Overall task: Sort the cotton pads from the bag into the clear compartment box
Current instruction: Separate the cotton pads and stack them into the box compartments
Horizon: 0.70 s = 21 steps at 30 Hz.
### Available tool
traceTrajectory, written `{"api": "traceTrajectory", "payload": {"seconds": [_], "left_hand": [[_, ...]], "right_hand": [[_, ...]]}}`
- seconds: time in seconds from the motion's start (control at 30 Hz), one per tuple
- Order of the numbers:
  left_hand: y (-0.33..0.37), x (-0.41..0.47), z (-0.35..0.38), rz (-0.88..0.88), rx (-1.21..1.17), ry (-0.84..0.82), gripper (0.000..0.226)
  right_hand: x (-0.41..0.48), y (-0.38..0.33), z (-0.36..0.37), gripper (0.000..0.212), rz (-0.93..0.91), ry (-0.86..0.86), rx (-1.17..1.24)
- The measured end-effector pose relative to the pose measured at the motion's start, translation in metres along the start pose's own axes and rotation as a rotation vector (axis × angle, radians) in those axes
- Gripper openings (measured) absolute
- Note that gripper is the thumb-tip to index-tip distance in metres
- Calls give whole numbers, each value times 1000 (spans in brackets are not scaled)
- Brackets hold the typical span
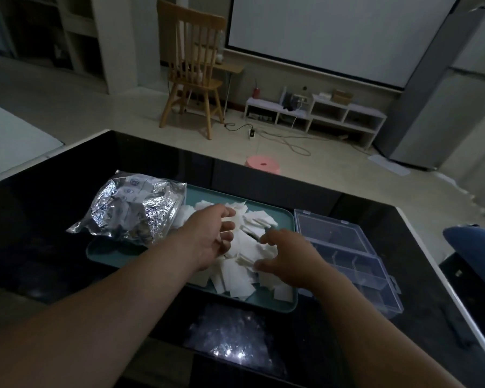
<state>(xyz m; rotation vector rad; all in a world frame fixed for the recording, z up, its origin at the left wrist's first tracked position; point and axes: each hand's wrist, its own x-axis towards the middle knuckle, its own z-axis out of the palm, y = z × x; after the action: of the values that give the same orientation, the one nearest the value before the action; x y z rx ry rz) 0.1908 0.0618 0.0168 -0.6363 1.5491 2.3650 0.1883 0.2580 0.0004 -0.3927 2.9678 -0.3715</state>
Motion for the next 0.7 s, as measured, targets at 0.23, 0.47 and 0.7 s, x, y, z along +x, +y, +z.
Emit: {"api": "traceTrajectory", "payload": {"seconds": [0.23, 0.47, 0.7], "left_hand": [[-3, 2, 4, -22, 27, -8, 18], [-3, 1, 5, -31, 49, -13, 23], [-5, -5, 7, -31, 40, -33, 24]], "right_hand": [[5, -12, 8, 51, -22, -31, -71], [4, -16, 8, 21, 17, -38, 11], [3, -19, 4, 24, 14, 257, -10]]}}
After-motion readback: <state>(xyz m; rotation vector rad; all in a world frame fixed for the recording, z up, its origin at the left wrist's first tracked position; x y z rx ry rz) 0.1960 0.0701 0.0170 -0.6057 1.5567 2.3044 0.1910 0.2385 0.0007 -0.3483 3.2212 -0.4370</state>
